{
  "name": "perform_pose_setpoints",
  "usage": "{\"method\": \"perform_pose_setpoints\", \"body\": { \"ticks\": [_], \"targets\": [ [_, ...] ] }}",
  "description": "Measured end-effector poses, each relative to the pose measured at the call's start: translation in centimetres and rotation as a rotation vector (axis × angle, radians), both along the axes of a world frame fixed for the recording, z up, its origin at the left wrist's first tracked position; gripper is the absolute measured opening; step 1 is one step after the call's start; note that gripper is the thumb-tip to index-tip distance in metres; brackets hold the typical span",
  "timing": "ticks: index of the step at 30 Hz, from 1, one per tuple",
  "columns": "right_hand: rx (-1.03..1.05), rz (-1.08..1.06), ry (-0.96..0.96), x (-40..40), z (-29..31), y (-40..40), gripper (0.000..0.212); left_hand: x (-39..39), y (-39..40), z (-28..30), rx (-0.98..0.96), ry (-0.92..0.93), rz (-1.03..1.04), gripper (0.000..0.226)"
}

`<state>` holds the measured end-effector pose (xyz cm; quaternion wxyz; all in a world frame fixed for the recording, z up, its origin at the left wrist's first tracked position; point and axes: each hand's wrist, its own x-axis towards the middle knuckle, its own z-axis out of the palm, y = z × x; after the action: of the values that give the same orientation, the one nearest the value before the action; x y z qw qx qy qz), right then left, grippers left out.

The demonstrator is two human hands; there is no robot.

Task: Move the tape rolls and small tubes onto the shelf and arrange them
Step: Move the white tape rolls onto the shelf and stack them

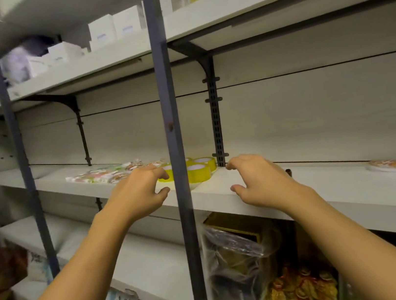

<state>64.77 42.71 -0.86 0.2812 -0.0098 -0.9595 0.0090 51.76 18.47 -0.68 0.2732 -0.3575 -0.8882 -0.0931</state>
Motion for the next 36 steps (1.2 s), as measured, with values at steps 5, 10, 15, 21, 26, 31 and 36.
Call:
{"method": "perform_pose_setpoints", "body": {
  "ticks": [5, 10, 15, 21, 26, 31, 36],
  "targets": [
    [0.002, 0.014, -0.012, -3.5, 0.0, -4.8, 0.053, -4.5, -4.3, -0.4, 0.012, 0.006, -0.009, 0.035],
    [-0.036, 0.073, 0.010, -7.4, 0.0, -9.1, 0.050, -9.1, -7.9, -0.7, 0.009, -0.012, -0.012, 0.034],
    [-0.027, 0.113, -0.024, -12.7, -0.2, -12.9, 0.053, -13.5, -10.6, -0.7, 0.020, -0.038, -0.022, 0.033],
    [-0.038, 0.114, -0.026, -20.7, -0.7, -14.9, 0.051, -19.9, -12.0, -1.4, 0.056, -0.066, -0.076, 0.032],
    [-0.038, 0.070, -0.021, -27.4, -0.5, -15.4, 0.047, -26.3, -12.2, -1.2, 0.020, -0.087, -0.096, 0.030],
    [-0.015, 0.015, -0.029, -32.7, 1.6, -15.5, 0.038, -31.7, -12.5, 0.0, -0.017, -0.090, -0.135, 0.025],
    [-0.019, -0.052, -0.076, -36.0, 1.5, -16.0, 0.034, -36.3, -12.5, 0.0, -0.048, -0.086, -0.187, 0.026]
  ]
}}
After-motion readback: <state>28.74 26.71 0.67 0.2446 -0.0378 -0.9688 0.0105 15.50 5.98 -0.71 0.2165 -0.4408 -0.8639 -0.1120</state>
